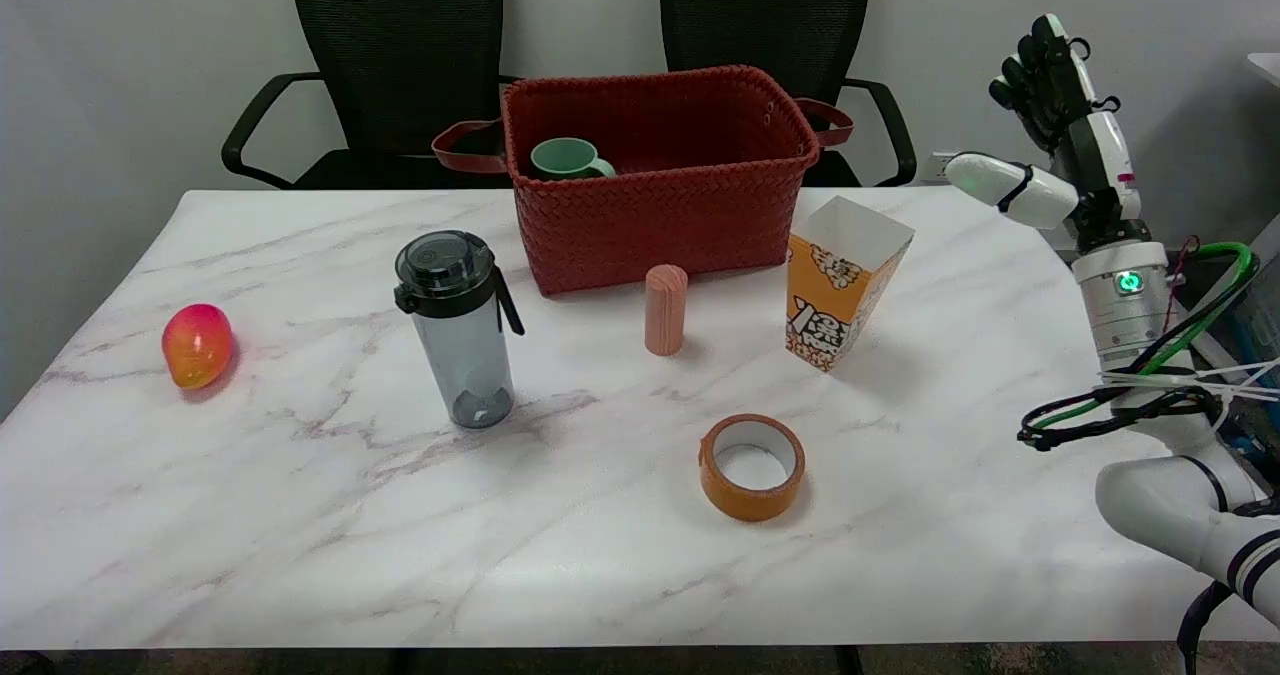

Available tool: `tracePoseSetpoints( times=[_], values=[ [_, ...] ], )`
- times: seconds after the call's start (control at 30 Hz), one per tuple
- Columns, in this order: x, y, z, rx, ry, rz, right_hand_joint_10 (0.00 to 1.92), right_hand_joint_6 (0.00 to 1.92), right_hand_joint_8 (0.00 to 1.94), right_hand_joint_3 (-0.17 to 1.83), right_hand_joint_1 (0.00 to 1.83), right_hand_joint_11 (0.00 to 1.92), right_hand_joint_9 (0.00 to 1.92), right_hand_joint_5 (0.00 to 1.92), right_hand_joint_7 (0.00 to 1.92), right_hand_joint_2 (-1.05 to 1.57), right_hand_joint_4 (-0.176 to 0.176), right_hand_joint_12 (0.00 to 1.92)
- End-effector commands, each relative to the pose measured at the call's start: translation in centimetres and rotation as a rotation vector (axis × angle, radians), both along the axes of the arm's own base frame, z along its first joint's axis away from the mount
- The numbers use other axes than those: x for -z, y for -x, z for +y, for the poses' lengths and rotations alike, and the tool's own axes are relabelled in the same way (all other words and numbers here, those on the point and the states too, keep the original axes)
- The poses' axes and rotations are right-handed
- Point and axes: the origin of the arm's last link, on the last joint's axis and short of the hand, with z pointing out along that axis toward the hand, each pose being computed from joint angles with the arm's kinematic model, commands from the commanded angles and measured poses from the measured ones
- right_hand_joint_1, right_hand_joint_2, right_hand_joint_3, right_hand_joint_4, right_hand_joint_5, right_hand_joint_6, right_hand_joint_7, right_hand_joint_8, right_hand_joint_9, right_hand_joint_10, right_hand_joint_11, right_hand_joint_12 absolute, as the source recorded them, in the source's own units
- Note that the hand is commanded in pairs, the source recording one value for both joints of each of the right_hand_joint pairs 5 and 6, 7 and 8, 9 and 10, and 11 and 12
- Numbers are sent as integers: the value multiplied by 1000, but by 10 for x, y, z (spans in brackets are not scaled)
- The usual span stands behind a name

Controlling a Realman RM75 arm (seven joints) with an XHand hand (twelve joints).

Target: Pick up the black water bottle.

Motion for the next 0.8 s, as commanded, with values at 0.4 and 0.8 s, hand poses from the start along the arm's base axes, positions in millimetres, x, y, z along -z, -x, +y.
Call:
tracePoseSetpoints(
  times=[0.4, 0.8],
  values=[
    [59, -49, -17, -54, -233, -122, 206, 12, 85, -175, 752, 365, 206, 12, 85, 580, 0, 365],
    [101, -72, -30, 35, -353, -145, 206, 7, 81, -175, 736, 342, 206, 7, 81, 598, 0, 342]
  ],
)
